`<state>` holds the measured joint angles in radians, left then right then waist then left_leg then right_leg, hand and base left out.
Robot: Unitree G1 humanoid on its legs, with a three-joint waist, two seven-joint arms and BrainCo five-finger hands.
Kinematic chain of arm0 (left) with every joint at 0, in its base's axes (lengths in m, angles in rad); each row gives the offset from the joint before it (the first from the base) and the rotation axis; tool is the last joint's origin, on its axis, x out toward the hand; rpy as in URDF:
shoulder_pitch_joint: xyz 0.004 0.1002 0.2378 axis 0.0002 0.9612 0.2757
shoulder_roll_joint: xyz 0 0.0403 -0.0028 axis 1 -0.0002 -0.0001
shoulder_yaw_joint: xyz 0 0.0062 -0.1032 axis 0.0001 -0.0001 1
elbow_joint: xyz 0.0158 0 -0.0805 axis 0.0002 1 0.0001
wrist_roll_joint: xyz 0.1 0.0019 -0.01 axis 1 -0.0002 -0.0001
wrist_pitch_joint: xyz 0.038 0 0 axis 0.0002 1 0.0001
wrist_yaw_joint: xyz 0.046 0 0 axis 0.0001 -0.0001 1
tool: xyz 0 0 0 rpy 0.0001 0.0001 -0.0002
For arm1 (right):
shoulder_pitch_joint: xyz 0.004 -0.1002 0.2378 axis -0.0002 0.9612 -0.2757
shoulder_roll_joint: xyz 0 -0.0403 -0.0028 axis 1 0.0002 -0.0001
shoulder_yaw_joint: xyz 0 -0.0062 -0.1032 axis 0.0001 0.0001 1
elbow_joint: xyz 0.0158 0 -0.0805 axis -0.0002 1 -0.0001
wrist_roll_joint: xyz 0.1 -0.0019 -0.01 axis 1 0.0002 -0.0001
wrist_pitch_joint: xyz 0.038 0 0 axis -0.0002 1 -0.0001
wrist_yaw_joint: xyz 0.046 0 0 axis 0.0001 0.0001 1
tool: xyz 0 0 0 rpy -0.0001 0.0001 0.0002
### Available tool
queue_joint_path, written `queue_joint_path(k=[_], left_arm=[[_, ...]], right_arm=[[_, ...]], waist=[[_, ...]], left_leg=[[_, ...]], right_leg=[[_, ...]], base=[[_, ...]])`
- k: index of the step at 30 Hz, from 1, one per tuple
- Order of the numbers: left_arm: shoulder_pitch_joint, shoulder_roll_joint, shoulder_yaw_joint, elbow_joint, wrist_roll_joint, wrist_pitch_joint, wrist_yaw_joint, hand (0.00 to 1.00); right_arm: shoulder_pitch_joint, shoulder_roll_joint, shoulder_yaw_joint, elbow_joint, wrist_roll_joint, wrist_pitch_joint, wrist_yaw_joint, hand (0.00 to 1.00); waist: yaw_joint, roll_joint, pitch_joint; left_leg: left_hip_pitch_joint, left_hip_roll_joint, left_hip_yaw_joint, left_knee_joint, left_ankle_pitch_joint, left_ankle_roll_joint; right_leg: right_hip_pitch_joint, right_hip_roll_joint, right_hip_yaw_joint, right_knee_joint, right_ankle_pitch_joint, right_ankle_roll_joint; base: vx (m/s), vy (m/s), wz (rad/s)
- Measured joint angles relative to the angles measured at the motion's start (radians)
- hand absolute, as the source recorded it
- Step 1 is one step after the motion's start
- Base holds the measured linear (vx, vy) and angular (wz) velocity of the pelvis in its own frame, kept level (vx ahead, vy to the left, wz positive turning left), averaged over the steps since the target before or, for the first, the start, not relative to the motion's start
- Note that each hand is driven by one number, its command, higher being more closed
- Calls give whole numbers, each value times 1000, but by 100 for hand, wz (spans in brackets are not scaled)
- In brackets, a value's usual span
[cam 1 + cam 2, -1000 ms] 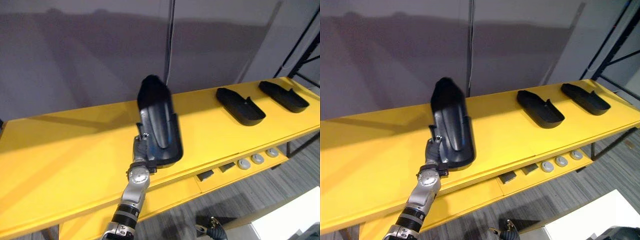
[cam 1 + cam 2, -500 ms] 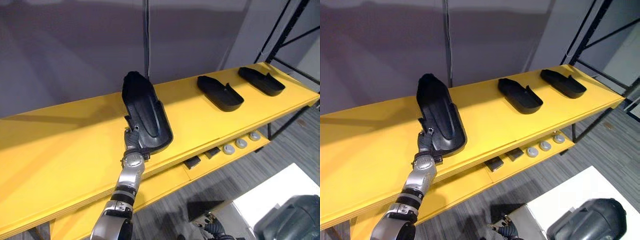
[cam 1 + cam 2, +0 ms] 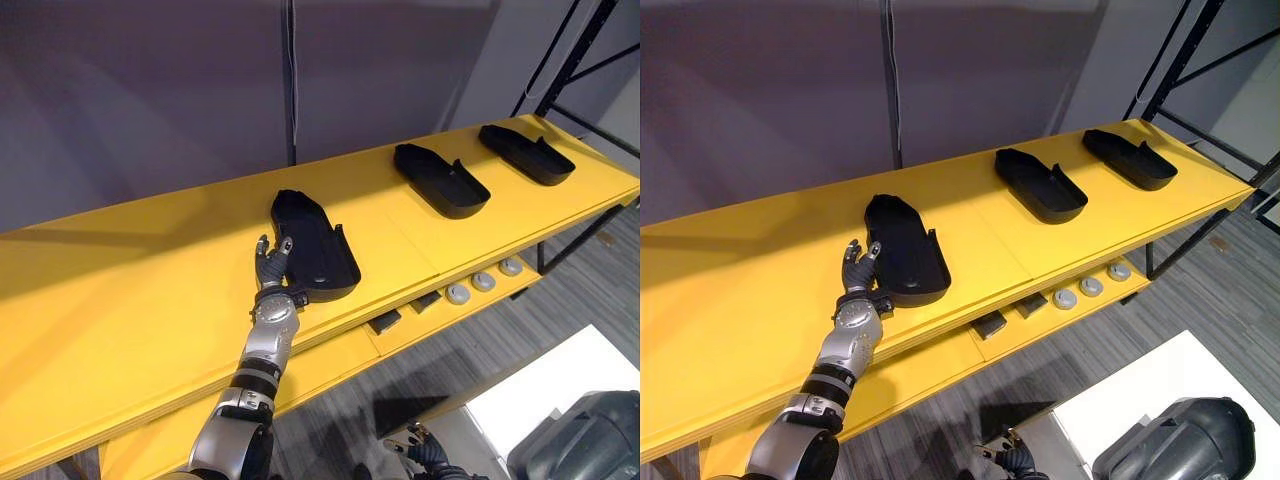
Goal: Walk over and take plastic housings, then place them on the shelf
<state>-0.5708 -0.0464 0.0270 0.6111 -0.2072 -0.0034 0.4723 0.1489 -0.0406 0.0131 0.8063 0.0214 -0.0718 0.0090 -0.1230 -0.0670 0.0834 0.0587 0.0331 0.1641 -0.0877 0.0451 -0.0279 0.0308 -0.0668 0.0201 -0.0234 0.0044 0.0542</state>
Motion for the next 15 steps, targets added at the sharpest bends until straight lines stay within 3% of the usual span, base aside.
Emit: queue_joint_path(k=[9, 15], left_arm=[[1, -14, 1, -56, -20, -7, 8, 0], [100, -29, -35, -319, 129, 0, 33, 0]], right_arm=[[-5, -3, -1, -1, 2, 7, -6, 0], [7, -2, -1, -15, 4, 7, -10, 0]], waist=[[-4, 5, 24], [6, 6, 25]], left_leg=[[2, 6, -2, -3, 0, 0], [2, 13, -3, 0, 0, -1]], right_leg=[[3, 5, -2, -3, 7, -3], [3, 3, 2, 1, 7, -2]], base=[[-24, 3, 0], [0, 0, 0]])
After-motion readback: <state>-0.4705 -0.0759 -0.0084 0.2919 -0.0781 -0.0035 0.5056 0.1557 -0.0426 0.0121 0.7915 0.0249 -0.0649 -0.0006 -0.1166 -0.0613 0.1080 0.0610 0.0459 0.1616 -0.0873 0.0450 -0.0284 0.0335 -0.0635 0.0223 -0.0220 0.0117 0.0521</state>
